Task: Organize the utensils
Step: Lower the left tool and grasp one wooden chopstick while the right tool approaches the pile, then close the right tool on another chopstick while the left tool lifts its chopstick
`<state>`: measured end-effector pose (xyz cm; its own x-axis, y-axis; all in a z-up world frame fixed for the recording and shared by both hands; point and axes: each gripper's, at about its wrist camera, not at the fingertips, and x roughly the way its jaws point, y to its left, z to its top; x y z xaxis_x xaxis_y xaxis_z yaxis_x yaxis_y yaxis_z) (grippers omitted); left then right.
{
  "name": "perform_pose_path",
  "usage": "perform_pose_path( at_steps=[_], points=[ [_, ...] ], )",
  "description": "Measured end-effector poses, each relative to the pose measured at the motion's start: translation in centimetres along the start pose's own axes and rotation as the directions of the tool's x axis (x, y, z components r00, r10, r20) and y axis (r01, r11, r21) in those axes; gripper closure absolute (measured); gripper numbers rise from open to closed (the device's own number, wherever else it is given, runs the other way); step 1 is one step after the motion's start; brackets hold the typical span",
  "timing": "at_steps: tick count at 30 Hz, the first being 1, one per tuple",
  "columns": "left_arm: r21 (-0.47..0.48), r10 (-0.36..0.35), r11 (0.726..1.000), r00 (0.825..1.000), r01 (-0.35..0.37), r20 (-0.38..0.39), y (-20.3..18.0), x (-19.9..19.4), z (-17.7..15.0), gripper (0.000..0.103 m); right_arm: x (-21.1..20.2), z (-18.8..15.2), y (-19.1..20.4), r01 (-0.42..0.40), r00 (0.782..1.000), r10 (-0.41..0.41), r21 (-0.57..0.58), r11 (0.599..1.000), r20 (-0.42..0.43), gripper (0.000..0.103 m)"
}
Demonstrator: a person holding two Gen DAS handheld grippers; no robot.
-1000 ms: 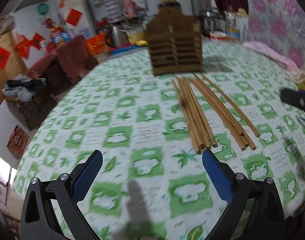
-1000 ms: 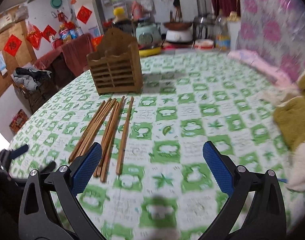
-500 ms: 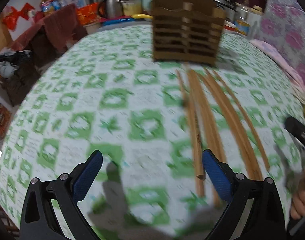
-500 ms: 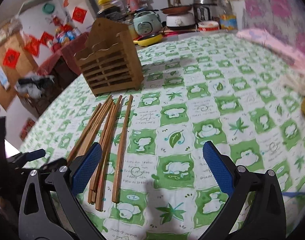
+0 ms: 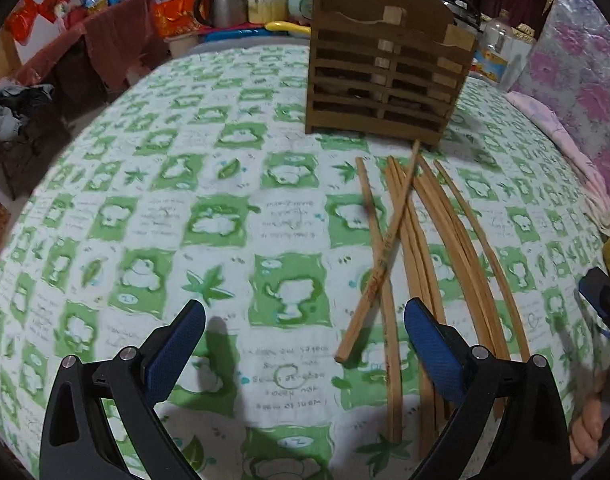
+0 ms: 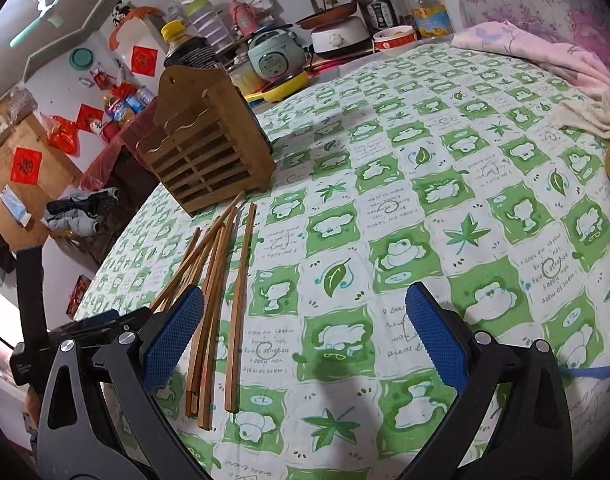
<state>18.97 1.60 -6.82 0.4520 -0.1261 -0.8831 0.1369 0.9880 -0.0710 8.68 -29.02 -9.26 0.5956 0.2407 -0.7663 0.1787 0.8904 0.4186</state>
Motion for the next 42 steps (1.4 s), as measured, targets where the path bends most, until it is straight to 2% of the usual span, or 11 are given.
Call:
perform_pose_path(
  at_steps=[6, 12, 14, 16, 17, 21, 24, 26, 32, 39, 42],
  points=[
    [0.022, -0.067, 0.998, 0.998, 0.067, 0.018, -0.1, -0.5, -0.5, 0.008, -0.2, 0.0, 0.0, -0.008, 1.0, 0.008, -0.009, 1.0, 0.005, 0.006],
    [0.025, -0.105, 0.994, 0.994, 0.105, 0.011, 0.0, -0.4, -0.5, 0.047, -0.3, -0.1, 0.4, -0.018, 1.0, 0.018, -0.027, 0.999, 0.014, 0.006],
    [0.036, -0.135, 0.99, 0.991, 0.135, 0.005, -0.2, -0.4, -0.5, 0.063, -0.4, -0.2, 0.5, -0.023, 1.0, 0.023, -0.036, 0.999, 0.018, 0.006],
    [0.036, -0.159, 0.987, 0.987, 0.159, -0.001, -0.4, -0.3, -0.6, 0.086, -0.4, -0.2, 0.7, -0.026, 0.999, 0.027, -0.045, 0.999, 0.023, 0.006],
    [0.033, -0.174, 0.984, 0.985, 0.174, -0.011, -0.5, -0.2, -0.7, 0.09, -0.5, -0.2, 0.8, -0.028, 0.999, 0.029, -0.051, 0.998, 0.026, 0.006],
    [0.019, -0.166, 0.986, 0.986, 0.166, 0.01, -0.4, -0.6, -1.3, 0.092, -0.6, -0.2, 1.1, -0.034, 0.999, 0.037, -0.072, 0.997, 0.035, 0.008],
    [-0.006, -0.096, 0.995, 0.994, 0.096, 0.046, 0.7, -1.5, -1.8, 0.093, -0.5, -0.4, 1.3, -0.027, 1.0, 0.028, -0.091, 0.996, 0.01, 0.011],
    [-0.011, -0.037, 0.999, 0.998, 0.037, 0.05, 1.5, -1.8, -2.2, 0.094, -0.4, -0.8, 1.9, -0.001, 0.999, -0.005, -0.155, 0.988, -0.038, 0.017],
    [-0.05, -0.013, 0.999, 0.999, 0.016, 0.052, 3.1, -2.1, -3.0, 0.094, -1.5, -3.7, 4.1, 0.043, 0.992, -0.087, -0.399, 0.916, -0.091, 0.033],
    [-0.024, 0.013, 1.0, 0.998, -0.012, 0.059, 2.8, -2.0, -3.1, 0.094, -0.7, -6.1, 6.9, -0.015, 0.984, -0.082, -0.529, 0.848, -0.159, 0.058],
    [-0.031, 0.014, 0.999, 0.998, -0.012, 0.06, 2.9, -1.9, -3.0, 0.094, 0.0, -6.4, 6.9, -0.025, 0.976, -0.094, -0.529, 0.848, -0.198, 0.069]
  ],
)
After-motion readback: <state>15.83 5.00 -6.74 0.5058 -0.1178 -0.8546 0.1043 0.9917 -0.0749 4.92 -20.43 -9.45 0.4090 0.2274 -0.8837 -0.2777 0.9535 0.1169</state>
